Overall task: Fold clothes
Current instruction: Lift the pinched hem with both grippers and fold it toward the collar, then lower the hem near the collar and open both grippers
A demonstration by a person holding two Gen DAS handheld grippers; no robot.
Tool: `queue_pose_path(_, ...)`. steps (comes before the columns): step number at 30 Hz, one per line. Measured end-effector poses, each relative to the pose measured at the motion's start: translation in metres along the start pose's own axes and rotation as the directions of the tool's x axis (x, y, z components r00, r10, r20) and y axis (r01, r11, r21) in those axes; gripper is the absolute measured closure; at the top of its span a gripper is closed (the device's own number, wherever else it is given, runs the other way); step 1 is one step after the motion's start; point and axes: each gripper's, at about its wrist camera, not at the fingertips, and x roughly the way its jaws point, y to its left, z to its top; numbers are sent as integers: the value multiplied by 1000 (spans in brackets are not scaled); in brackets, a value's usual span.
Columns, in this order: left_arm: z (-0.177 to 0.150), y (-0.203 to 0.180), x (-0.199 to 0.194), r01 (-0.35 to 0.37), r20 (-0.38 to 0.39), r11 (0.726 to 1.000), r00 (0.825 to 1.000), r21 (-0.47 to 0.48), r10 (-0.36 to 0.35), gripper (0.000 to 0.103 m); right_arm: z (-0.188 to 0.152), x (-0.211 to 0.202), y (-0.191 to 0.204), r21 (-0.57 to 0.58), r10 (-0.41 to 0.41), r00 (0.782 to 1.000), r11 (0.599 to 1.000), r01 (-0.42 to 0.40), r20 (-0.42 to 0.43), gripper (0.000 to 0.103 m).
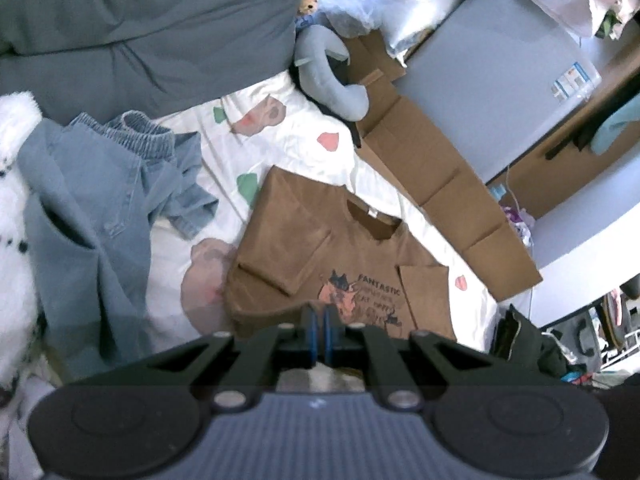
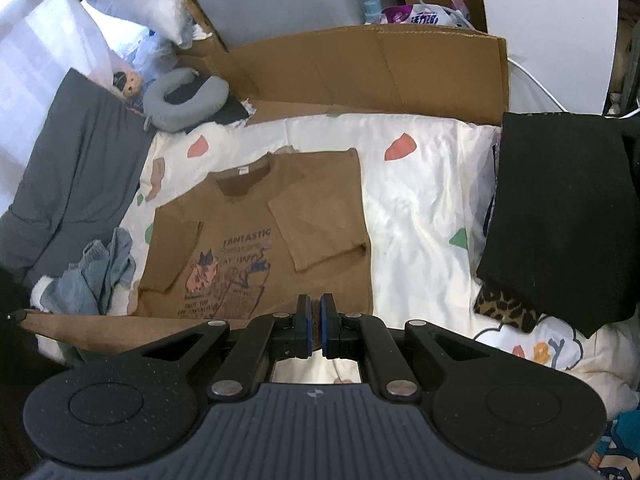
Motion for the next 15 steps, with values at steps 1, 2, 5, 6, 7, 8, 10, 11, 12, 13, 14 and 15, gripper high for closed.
queue_pose_path(1,3,-1,2,1,-2,1000,1000,3,-1,99,3,2,-1,2,2,1000,1000,-2,3,101)
queue_pose_path(2,6,-2,5,3,-5,1000,1000,5,-2,99,5,3,0,3,4,1000,1000,-4,6,101)
queue_pose_path(5,18,-1,16,1,-15,1000,1000,10,-1,99,11,9,1,10,12,1000,1000,-12,16,101)
queue_pose_path(6,22,-1,19,5,-14,1000,1000,5,-5,99,13,10,3,12,14,1000,1000,-15,24,101)
queue_pose_path(7,26,-1,23,10,-13,1000,1000,5,-10,99,16,11,4,16,15,999,1000,-15,28,101)
queue_pose_path(8,31,-1,27,13,-12,1000,1000,7,-13,99,18,13,5,17,14,999,1000,-14,30,101)
queue_pose_path(10,38,1,35,18,-10,1000,1000,2,-18,99,26,18,7,13,10,999,1000,-10,31,101)
queue_pose_path(11,41,2,40,19,-10,1000,1000,-2,-19,99,29,21,7,12,6,999,1000,-6,32,101)
queue_pose_path(12,44,3,44,21,-7,1000,1000,-5,-21,99,33,24,7,13,2,999,1000,-2,33,101)
queue_pose_path(13,46,4,49,23,-5,1000,1000,-8,-23,99,38,28,7,14,-2,999,1000,1,34,101)
queue_pose_path(14,49,5,54,24,-5,1000,1000,-12,-24,99,42,32,6,13,-6,999,1000,5,34,101)
queue_pose_path(15,51,6,59,26,-6,1000,1000,-16,-26,99,47,37,6,11,-10,999,1000,10,34,101)
